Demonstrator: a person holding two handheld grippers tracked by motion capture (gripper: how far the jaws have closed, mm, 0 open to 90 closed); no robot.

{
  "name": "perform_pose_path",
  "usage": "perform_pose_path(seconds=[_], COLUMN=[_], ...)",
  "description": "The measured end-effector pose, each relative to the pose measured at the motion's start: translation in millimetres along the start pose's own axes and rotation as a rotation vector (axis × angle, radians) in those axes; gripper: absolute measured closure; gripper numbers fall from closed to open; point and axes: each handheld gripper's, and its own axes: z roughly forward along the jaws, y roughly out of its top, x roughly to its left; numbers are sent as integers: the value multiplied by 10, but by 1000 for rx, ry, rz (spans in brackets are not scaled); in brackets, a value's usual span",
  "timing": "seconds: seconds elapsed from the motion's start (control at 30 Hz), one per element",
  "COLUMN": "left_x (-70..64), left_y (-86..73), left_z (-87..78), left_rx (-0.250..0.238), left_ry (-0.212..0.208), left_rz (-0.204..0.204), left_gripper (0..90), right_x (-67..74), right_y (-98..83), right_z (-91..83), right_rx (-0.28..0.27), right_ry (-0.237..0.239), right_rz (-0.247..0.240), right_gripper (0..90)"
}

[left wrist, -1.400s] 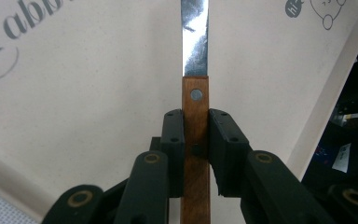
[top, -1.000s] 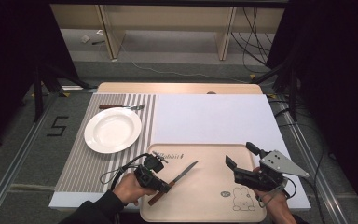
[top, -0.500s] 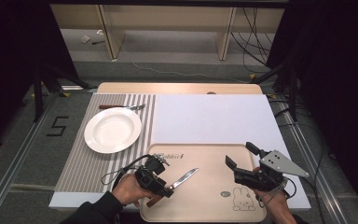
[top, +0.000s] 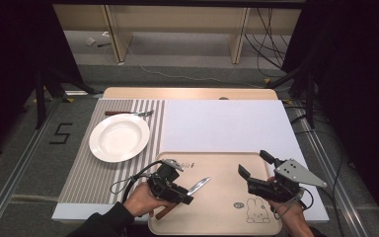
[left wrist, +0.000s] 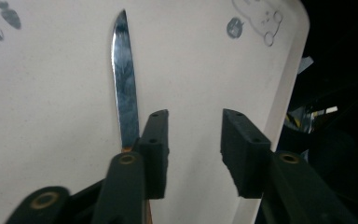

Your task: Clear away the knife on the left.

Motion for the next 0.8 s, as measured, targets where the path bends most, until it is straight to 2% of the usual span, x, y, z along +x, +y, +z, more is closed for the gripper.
perform_pose_path(seconds=[0.03,0.1,0.17,0.2,0.3,0.4,0.5,0.8], left_x=[3,0,10,18,17,11,-4,17], left_y=[5,10,15,20,33,38,41,75], left_z=[28,85,133,148,189,248,302,329], left_rx=[19,55,82,96,116,140,167,165], left_ry=[7,45,88,95,115,124,155,186], left_rz=[8,31,47,52,68,82,101,108], left_gripper=[648,741,766,841,892,896,896,896], right_x=[0,-4,-4,-1,-1,-1,3,9], right_y=[0,-2,0,1,1,1,2,4], right_z=[0,5,2,-1,-1,-1,-1,-5], right_rx=[0,-3,0,-2,-1,-1,1,0], right_ry=[0,-2,-2,-2,-2,-1,0,1], right_rz=[0,3,1,-4,-3,-2,-4,-4], right_gripper=[164,164,164,164,164,164,164,164])
